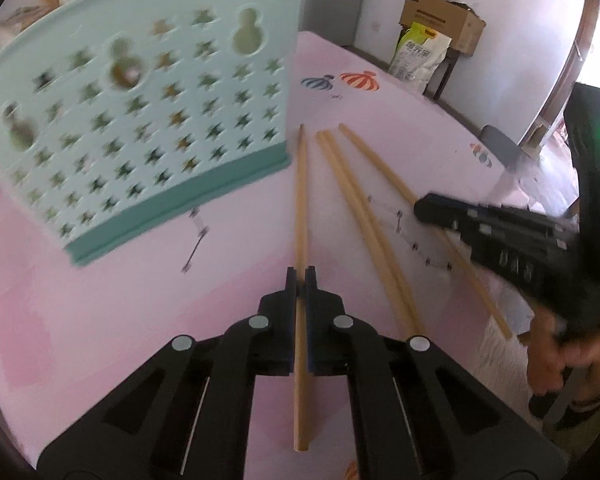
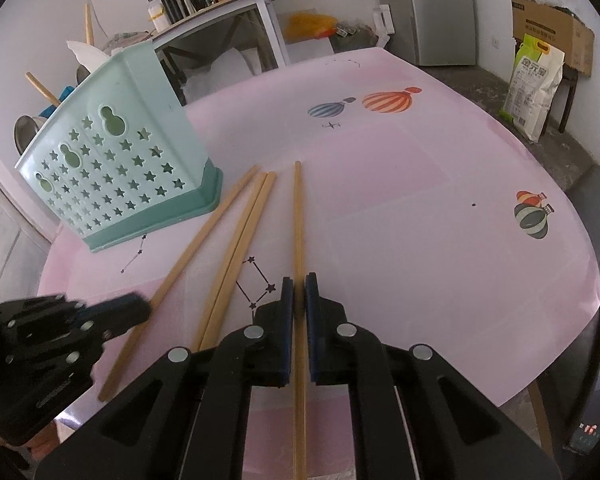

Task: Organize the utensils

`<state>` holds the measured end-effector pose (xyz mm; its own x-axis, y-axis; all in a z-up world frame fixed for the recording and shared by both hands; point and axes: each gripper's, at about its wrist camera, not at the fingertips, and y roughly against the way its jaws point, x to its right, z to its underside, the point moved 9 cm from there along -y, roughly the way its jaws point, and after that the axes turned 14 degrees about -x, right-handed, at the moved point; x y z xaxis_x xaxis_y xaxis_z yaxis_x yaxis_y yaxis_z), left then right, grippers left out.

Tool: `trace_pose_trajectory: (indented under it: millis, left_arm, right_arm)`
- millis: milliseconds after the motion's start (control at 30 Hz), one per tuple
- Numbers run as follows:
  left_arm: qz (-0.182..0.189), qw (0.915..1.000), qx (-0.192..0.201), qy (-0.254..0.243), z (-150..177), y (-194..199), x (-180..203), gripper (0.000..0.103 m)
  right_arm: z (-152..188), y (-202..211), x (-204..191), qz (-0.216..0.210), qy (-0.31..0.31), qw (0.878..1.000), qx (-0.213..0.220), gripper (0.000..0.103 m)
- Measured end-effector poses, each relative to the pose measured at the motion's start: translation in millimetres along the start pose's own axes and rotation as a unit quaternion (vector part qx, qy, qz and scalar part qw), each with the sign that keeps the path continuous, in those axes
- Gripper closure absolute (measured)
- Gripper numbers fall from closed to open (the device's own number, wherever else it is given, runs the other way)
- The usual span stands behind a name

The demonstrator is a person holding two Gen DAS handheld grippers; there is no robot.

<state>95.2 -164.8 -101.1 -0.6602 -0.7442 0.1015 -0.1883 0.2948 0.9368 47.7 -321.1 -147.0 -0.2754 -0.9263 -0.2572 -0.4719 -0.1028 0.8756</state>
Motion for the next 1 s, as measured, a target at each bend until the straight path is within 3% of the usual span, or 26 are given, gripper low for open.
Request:
trace_pose_trajectory:
  millis: [267, 467, 667, 800, 867, 1000]
  left_arm:
    - [-0.011, 0.9989, -0.039, 0.021, 37, 17, -23, 0.096]
    - [-0.011, 0.9999, -0.01, 0.005, 9, 25, -17, 0.088]
    - [-0.029, 0.9991, -0.022, -0.023, -23, 1, -4, 0.087]
    - [-0.041, 0.9988, -0.022, -0.011, -35, -14, -10, 0.09]
    - [-0.046, 0.9987, -0.018, -0.007, -38, -14, -13, 0.096]
    - [-0.04, 0.999, -0.021, -0.001, -36, -13, -17, 0.096]
  right_arm:
    - [-1, -1, 1, -0.009, -0.001, 1.0, 0.001, 0.097]
    - [-2, -2, 3, -0.018, -0.005, 1.0, 0.001, 0.097]
    - [-3, -3, 5, -0.028, -0.01, 1.0, 0.001, 0.097]
    - [-4, -4, 5, -0.029, -0.009, 1.0, 0.001, 0.097]
    - [-3, -4, 5, -0.032, -0.011, 0.999, -0.002, 0.097]
    - [-6, -5, 2, -0.036, 0.005, 0.999, -0.016, 0.096]
